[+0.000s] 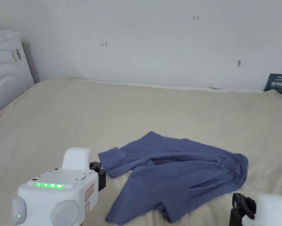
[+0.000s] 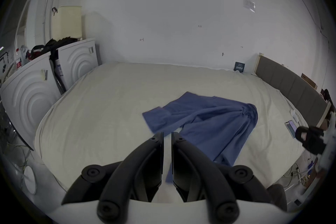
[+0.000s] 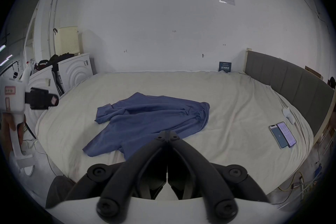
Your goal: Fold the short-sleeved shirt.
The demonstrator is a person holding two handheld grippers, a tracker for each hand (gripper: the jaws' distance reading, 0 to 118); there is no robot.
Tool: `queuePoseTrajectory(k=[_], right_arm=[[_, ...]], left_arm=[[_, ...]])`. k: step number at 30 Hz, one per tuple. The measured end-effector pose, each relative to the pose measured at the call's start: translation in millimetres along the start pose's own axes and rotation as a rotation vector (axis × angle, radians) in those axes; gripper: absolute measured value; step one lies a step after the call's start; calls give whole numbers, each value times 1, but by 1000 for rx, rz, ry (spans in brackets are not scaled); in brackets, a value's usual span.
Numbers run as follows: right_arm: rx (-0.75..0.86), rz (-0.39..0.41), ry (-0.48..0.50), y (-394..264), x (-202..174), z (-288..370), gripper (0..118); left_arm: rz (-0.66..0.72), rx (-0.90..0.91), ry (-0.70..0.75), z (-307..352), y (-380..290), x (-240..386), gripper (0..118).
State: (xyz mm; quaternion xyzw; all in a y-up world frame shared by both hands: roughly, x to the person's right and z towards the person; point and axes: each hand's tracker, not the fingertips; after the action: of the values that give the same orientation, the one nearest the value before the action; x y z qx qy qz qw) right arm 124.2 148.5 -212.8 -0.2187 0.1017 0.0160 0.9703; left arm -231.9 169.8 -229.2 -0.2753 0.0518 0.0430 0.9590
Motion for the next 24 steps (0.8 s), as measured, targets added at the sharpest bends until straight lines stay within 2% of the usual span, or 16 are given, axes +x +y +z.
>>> queuePoseTrajectory(k=[9, 15, 16, 17, 18, 19, 20, 22, 24], right_arm=[[-26, 4, -4, -7, -11, -4, 0], [-66, 3, 6, -12, -13, -18, 0], [-72, 1, 8, -13, -12, -20, 0], [-83, 1, 11, -15, -12, -23, 0], [-97, 3, 12, -17, -12, -26, 0], [-105, 2, 15, -19, -11, -29, 0], [-114, 1, 20, -21, -10, -33, 0], [-129, 2, 21, -26, -9, -39, 0], [-144, -7, 23, -30, -6, -44, 0]], left_arm=[[40, -87, -5, -14, -34, -20, 10], [40, -262, -52, -63, -54, -12, 10], [28, -312, -55, -73, -57, -8, 15], [37, -352, -47, -84, -60, -5, 50], [30, -399, -22, -99, -65, 0, 95], [18, -443, -8, -111, -72, 2, 118], [40, -414, -10, -117, -80, 9, 118], [-51, -489, 6, -139, -89, 16, 118], [-37, -491, 20, -145, -94, 13, 118]])
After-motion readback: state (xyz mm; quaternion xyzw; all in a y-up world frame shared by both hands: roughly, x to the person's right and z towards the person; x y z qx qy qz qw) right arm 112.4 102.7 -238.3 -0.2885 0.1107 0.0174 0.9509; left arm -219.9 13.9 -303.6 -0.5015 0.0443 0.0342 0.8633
